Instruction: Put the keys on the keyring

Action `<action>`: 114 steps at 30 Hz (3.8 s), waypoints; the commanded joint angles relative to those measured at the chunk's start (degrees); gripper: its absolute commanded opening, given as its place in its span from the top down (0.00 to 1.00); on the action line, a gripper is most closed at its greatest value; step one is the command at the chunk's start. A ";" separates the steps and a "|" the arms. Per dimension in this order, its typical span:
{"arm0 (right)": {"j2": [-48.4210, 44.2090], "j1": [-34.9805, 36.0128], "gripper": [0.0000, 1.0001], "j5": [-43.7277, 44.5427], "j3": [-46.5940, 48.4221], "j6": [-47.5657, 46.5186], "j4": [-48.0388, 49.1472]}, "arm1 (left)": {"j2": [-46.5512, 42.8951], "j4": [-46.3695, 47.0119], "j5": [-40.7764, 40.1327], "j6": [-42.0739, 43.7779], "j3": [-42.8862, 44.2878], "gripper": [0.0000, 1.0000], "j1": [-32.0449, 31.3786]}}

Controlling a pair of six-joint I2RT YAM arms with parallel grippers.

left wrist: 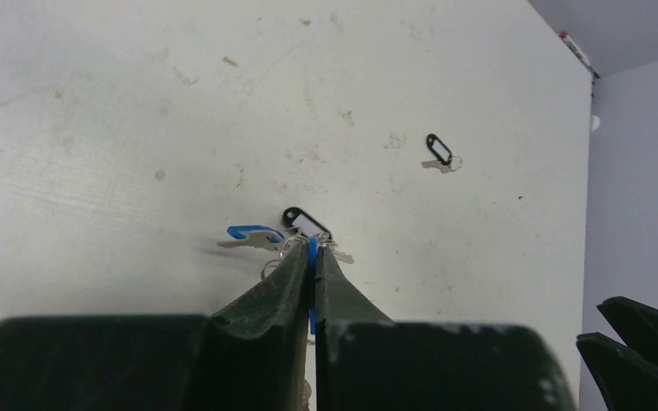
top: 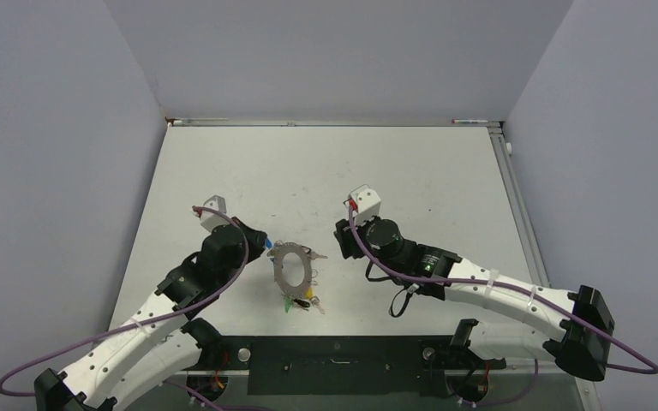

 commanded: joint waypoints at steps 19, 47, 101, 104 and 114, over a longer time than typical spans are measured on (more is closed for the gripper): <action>-15.66 -0.80 0.54 15.62 -2.35 -2.34 -1.69 | 3.84 20.19 20.59 17.36 20.75 1.00 -0.32; -17.77 -2.26 0.53 21.57 -4.53 -3.58 -2.20 | 16.58 47.79 35.57 -6.77 2.16 1.00 -2.19; -15.79 -6.17 0.50 28.05 -4.02 -4.60 2.53 | 36.46 36.29 -3.05 -6.22 -1.59 1.00 -3.64; -15.85 -6.26 0.50 27.70 -4.02 -4.48 2.48 | 37.48 36.43 -2.94 -5.58 -1.75 1.00 -3.28; -17.00 -6.36 0.50 27.73 -3.85 -4.21 1.03 | 34.42 38.94 -3.95 0.43 -3.10 0.58 -3.14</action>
